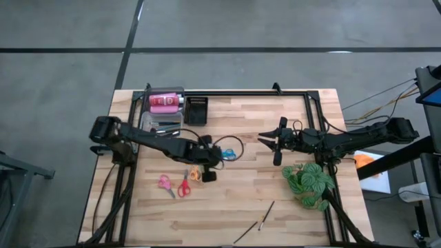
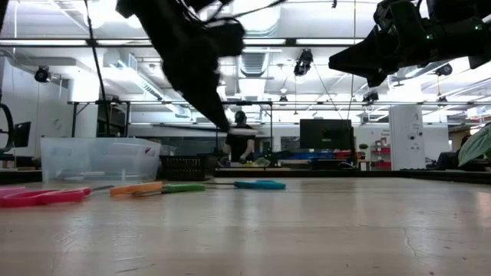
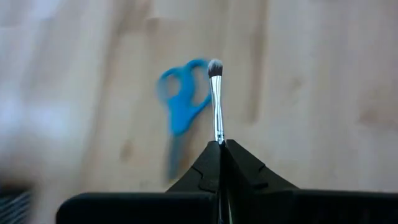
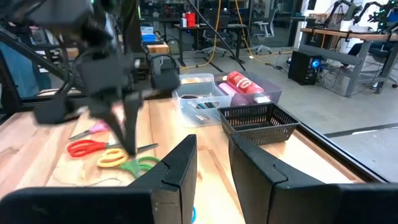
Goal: Pick & Place Paint Supplies
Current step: Put the black paint brush into the transparent bin
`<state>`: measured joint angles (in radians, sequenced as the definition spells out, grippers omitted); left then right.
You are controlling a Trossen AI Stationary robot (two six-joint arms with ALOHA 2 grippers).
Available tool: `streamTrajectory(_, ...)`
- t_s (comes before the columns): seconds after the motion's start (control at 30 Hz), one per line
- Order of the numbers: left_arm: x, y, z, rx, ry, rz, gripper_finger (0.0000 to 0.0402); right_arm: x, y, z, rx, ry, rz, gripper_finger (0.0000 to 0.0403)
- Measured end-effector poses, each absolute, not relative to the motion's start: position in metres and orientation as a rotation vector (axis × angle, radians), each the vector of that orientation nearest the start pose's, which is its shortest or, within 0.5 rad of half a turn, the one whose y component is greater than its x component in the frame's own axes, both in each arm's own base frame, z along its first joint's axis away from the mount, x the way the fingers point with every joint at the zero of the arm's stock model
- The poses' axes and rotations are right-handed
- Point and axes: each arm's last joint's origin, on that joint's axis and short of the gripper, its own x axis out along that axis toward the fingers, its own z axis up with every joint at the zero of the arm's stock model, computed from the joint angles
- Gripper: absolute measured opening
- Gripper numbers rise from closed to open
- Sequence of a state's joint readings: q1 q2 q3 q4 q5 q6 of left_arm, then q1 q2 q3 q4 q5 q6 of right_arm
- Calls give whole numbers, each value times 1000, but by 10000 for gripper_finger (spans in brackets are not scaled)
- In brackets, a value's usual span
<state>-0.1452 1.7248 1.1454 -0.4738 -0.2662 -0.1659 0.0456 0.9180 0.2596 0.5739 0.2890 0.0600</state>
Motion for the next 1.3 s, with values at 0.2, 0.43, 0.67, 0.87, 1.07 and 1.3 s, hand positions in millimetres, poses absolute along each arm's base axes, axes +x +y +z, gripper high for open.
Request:
streamTrajectory(0.2,306,-30,233,148,1090,335,8,185,0,203,45,76,-245,90)
streamTrajectory(0.43,265,-7,252,147,1207,405,8,185,0,203,46,76,-245,90)
streamTrajectory(0.67,231,18,251,164,1292,541,8,185,0,203,45,76,-245,90)
streamTrajectory(0.87,205,39,238,122,1355,636,8,185,0,203,45,77,-246,90)
streamTrajectory(1.07,189,54,222,100,1390,677,8,185,0,203,45,76,-246,90)
streamTrajectory(1.3,183,63,204,151,1429,579,8,185,0,203,45,77,-245,90)
